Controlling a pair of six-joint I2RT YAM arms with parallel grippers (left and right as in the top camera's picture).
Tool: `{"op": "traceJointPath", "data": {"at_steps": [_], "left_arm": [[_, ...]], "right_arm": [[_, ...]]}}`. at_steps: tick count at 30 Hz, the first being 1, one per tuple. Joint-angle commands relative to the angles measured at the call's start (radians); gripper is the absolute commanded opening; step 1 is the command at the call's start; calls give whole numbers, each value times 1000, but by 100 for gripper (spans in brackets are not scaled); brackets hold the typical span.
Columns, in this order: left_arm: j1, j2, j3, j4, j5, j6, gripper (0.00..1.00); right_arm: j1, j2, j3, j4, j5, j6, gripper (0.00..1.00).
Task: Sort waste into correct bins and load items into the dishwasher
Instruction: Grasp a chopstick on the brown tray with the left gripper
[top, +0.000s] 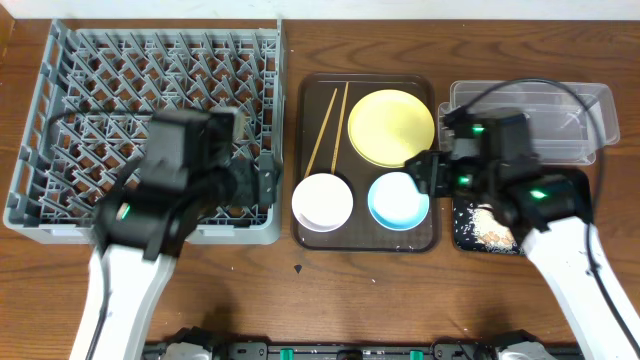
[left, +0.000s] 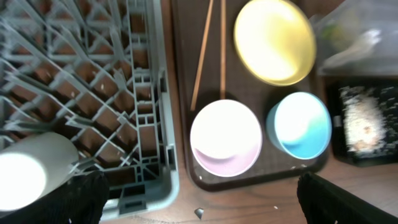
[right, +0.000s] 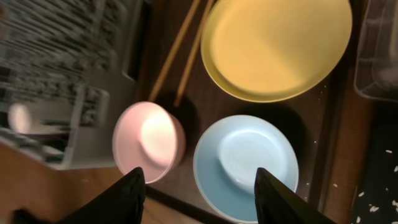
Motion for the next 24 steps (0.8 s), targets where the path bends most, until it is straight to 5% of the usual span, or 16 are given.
{"op": "traceJointPath", "data": {"at_steps": [1, 5, 9, 14, 24], "left_arm": [[-10, 72, 10, 92, 47, -26, 98], [-73, 216, 28, 196, 65, -27, 99], [-169, 400, 103, 196, -126, 39, 98], [-229, 623, 219, 269, -237, 113, 72], [-228, 814, 222, 613, -302, 116, 69]], "right_arm": [[-42, -49, 13, -27, -111, -6, 52], [-32, -63, 13, -73, -109, -58, 52], [-29, -57, 13, -106, -97, -58, 53], [-29, -56, 13, -109, -98, -57, 53], [-29, -56, 13, -134, -98, -57, 53]]}}
